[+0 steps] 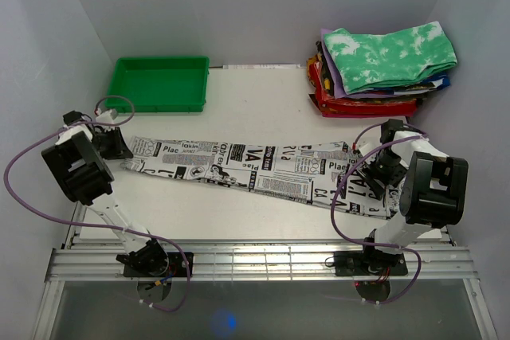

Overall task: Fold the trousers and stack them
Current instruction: Fold the trousers

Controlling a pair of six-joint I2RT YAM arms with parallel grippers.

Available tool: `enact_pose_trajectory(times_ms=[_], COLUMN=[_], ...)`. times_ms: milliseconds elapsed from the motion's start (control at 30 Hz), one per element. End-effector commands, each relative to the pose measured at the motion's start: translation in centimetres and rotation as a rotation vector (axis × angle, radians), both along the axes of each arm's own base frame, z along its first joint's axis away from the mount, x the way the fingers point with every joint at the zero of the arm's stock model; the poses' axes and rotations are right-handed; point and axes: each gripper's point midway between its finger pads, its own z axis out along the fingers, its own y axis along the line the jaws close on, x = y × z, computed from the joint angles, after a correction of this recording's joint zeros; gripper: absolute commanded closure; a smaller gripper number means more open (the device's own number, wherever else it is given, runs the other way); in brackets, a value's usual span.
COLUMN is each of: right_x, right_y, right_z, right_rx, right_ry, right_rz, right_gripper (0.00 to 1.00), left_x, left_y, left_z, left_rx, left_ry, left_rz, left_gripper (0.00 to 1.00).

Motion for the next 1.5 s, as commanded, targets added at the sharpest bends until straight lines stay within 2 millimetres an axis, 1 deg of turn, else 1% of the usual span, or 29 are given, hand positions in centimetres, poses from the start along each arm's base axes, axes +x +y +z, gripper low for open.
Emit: enact_pose_trajectory(times_ms=[0,33,67,133,200,300,333,367,433,467,533,600,667,767,800,833,900,933,1000,1033,1100,1133,1200,1233,1267,1300,1367,1400,1467], right_x=[0.5,0.6,0.6,0.9,1.3,1.6,2.0,2.3,2.9,3.2,3.5,4.6,5.6,5.7,5.6,5.1,3.8,3.2,1.4,0.8,-0.4,-0.8,-1.6,-1.7,-1.9,-1.7,-2.1,-2.0,-2.0], right_y=[0.2,0.4,0.5,0.9,1.5,2.8,3.3,3.7,5.3,6.3,8.8,10.7,11.9,12.0,11.5,11.1,9.8,9.0,7.5,7.1,6.0,5.6,4.7,4.4,4.1,3.9,3.9,3.9,4.0], right_z=[0.9,1.0,1.0,1.1,1.3,1.9,2.3,2.6,3.5,4.0,5.0,6.9,9.0,11.1,11.5,11.9,11.1,11.0,9.7,9.5,8.5,8.2,7.1,6.7,6.4,6.0,5.0,4.7,4.3], right_rx=[-0.009,-0.007,-0.005,0.006,0.018,0.059,0.072,0.085,0.123,0.158,0.220,0.298,0.357,0.370,0.364,0.354,0.324,0.313,0.292,0.286,0.278,0.272,0.247,0.242,0.234,0.232,0.228,0.229,0.237], right_ry=[-0.026,-0.031,-0.031,-0.042,-0.053,-0.063,-0.076,-0.091,-0.111,-0.124,-0.132,-0.173,-0.206,-0.228,-0.236,-0.242,-0.212,-0.210,-0.169,-0.168,-0.139,-0.130,-0.101,-0.090,-0.085,-0.088,-0.057,-0.054,-0.045], right_rz=[0.016,0.016,0.018,0.023,0.034,0.046,0.048,0.053,0.069,0.080,0.098,0.098,0.064,0.045,0.032,0.034,0.013,-0.005,-0.042,-0.056,-0.106,-0.120,-0.162,-0.176,-0.192,-0.204,-0.219,-0.228,-0.240], right_gripper=[0.23,0.23,0.23,0.23,0.23,0.23,0.23,0.23,0.20,0.19,0.13,0.06,0.05,0.10,0.10,0.10,0.10,0.10,0.10,0.10,0.10,0.10,0.10,0.10,0.10,0.10,0.10,0.10,0.10], left_x=[-2.7,-2.2,-1.8,-0.2,0.7,2.0,1.9,2.8,2.9,3.4,3.3,3.5,3.3,2.7,2.3,1.9,1.2,0.4,-0.6,-1.4,-1.5,-2.4,-2.5,-3.4,-3.9,-3.7,-4.5,-5.2,-5.5], left_y=[-0.4,-0.1,0.1,0.9,1.6,3.6,4.2,5.2,5.7,6.2,5.4,4.4,2.4,-1.4,-3.1,-5.4,-8.4,-11.2,-14.4,-17.0,-20.0,-21.2,-23.6,-24.6,-25.5,-27.4,-29.2,-31.7,-32.9], left_z=[-2.4,-1.9,-1.3,1.0,2.7,6.5,7.5,9.7,11.7,13.6,15.3,18.2,19.9,21.8,21.8,22.8,23.2,22.9,22.8,22.4,22.3,21.0,21.3,19.4,19.8,20.0,18.6,18.8,17.7], left_rx=[-0.026,-0.026,-0.033,-0.033,-0.031,-0.026,-0.047,-0.021,-0.015,0.003,-0.011,-0.026,-0.062,-0.115,-0.171,-0.190,-0.257,-0.287,-0.336,-0.352,-0.387,-0.419,-0.433,-0.479,-0.491,-0.495,-0.510,-0.498,-0.501], left_ry=[0.144,0.126,0.111,0.056,0.022,-0.043,-0.055,-0.105,-0.138,-0.179,-0.201,-0.277,-0.318,-0.350,-0.351,-0.364,-0.358,-0.334,-0.311,-0.304,-0.301,-0.259,-0.287,-0.200,-0.208,-0.250,-0.207,-0.233,-0.204], left_rz=[0.033,0.051,0.064,0.092,0.106,0.133,0.144,0.142,0.125,0.113,0.072,0.026,-0.030,-0.100,-0.125,-0.166,-0.200,-0.246,-0.288,-0.337,-0.360,-0.352,-0.382,-0.315,-0.297,-0.336,-0.301,-0.369,-0.341], left_gripper=[0.72,0.77,0.89,1.00,1.00,1.00,1.00,1.00,1.00,1.00,1.00,1.00,1.00,1.00,1.00,1.00,1.00,1.00,1.00,1.00,1.00,1.00,1.00,1.00,1.00,1.00,1.00,1.00,1.00])
